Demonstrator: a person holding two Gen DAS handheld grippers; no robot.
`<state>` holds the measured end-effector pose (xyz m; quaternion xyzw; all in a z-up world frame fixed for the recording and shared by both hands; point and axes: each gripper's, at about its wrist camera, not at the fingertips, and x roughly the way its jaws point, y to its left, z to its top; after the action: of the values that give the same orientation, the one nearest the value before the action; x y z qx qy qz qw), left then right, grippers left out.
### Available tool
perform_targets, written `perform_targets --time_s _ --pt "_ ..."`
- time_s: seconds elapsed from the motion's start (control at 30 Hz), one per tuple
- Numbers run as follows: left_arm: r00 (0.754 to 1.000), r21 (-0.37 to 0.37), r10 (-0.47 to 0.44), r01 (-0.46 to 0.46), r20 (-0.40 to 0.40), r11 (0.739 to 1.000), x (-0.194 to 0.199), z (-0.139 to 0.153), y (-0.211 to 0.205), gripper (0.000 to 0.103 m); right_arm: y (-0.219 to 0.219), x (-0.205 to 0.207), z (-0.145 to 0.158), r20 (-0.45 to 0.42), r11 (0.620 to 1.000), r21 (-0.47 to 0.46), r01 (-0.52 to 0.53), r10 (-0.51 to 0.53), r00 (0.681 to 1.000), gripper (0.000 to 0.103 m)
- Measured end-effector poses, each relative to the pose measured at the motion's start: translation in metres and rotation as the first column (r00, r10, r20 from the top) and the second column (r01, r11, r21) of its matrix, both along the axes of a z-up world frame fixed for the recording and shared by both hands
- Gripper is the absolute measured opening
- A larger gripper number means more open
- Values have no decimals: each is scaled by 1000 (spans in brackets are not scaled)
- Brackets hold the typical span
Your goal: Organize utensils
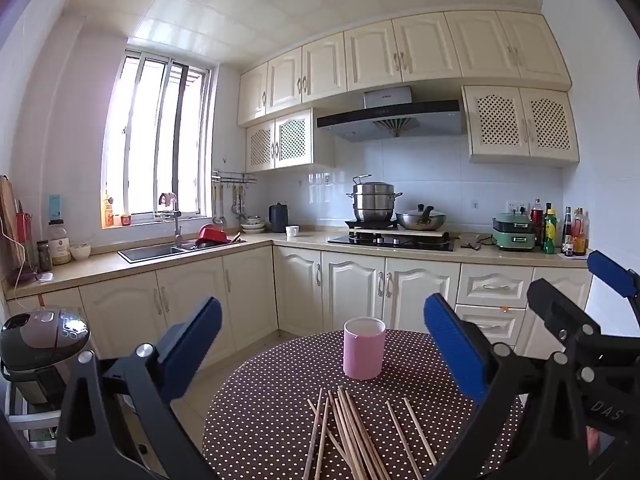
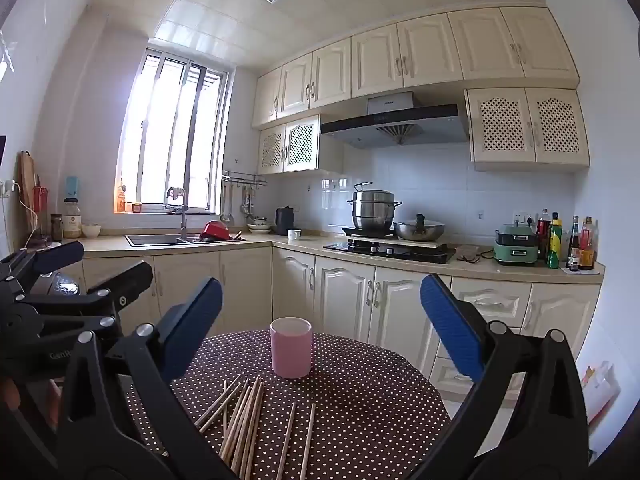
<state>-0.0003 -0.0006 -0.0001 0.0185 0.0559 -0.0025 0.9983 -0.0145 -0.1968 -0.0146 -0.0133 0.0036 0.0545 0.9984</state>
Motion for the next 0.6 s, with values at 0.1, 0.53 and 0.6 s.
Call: perform_targets --time_s 0.1,0.53,0.6 --pt "1000 1 2 -2 1 1000 -1 0 -2 99 2 2 0 0 1000 -11 0 0 1000 97" --pt "1000 -6 -1 1 -1 1000 -2 -1 -5 99 1 -1 -3 15 1000 -5 1 -1 1000 97" --pt "1000 -8 -2 2 -1 1000 -3 -1 -6 99 0 -2 -3 14 1000 -6 1 0 1000 97"
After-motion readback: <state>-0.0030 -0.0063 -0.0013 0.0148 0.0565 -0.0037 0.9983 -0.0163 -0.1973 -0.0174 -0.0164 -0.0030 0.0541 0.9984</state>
